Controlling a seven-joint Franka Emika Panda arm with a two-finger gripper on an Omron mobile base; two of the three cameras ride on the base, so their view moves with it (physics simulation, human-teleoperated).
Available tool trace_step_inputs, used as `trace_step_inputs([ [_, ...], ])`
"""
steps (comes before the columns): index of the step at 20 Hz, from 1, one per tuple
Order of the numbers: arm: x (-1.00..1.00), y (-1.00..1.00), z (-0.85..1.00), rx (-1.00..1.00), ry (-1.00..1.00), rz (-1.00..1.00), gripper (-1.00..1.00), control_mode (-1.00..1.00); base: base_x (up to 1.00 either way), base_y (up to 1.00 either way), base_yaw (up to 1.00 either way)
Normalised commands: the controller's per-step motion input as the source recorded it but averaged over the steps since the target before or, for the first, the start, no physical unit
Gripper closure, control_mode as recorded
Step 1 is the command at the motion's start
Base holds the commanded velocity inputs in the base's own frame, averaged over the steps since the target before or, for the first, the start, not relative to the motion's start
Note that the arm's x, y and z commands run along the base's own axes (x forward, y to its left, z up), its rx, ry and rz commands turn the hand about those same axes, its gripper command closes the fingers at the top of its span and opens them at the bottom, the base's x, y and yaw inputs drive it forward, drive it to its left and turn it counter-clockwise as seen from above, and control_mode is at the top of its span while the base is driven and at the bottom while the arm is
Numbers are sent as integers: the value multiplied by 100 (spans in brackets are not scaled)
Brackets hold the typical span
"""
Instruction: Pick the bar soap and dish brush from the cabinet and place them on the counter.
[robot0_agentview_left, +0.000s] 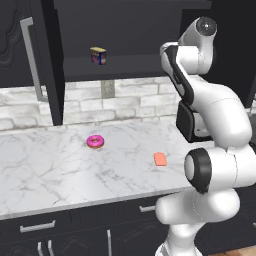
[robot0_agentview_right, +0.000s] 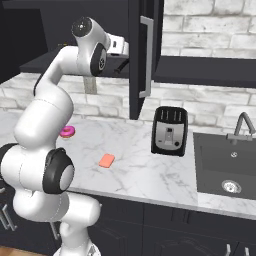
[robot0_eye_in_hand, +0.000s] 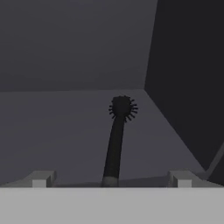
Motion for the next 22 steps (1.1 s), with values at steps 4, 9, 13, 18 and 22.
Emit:
trace_step_inputs([
  [4,7,-12,-9,0,0,0,-100,-100,0,0,0],
  [9,0,-1,-10,0,0,0,-100,-100,0,0,0],
  [13,1,0,-10,0,0,0,-100,-100,0,0,0],
  [18,5,0,-15,0,0,0,-100,-100,0,0,0],
  [22,15,0,-16,0,0,0,-100,-100,0,0,0],
])
